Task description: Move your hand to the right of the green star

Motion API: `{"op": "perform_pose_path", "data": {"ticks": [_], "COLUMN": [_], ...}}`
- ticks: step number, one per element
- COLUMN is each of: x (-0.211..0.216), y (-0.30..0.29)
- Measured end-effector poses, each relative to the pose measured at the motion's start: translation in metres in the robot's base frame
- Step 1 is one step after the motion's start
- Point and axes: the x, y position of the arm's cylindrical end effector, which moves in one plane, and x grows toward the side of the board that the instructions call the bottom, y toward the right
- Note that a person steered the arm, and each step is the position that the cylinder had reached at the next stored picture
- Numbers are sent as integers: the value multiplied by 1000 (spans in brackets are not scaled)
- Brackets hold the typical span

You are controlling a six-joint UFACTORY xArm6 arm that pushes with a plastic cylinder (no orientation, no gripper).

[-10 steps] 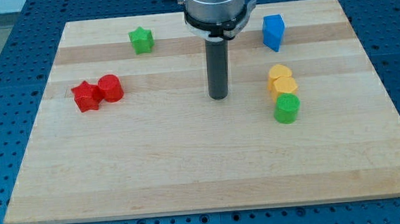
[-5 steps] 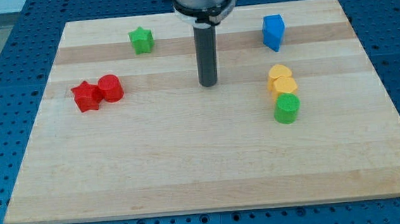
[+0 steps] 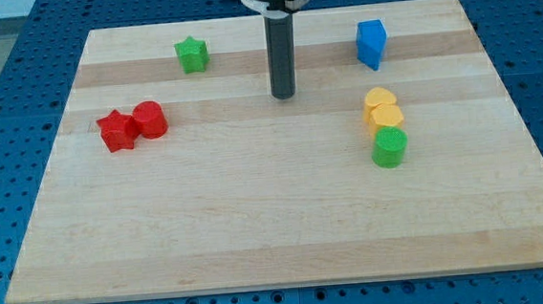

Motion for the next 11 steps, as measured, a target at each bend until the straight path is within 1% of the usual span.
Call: {"op": "perform_pose_path", "data": {"ticks": [3,11], "x": [-42,-56], "y": [-4,-4]}}
